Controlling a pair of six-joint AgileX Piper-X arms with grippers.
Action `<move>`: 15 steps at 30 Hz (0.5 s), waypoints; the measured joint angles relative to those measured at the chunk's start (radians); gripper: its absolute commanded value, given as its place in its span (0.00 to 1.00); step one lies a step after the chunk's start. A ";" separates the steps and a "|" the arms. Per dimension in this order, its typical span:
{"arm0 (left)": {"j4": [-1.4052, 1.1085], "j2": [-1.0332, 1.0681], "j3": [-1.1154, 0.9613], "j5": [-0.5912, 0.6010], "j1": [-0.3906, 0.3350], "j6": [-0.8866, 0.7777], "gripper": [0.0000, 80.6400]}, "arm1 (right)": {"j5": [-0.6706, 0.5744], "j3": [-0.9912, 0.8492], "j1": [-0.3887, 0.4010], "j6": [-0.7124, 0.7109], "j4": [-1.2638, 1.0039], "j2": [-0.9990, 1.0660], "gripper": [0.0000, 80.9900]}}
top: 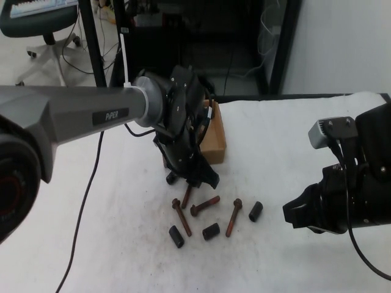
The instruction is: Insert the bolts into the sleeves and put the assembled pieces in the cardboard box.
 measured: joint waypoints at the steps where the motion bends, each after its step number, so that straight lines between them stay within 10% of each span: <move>1: 0.010 0.000 0.000 0.002 -0.001 0.000 0.46 | 0.000 0.000 0.000 0.000 0.000 0.000 0.07; 15: 0.048 0.000 0.000 0.003 -0.001 0.000 0.46 | 0.000 0.000 0.000 0.000 0.000 0.000 0.07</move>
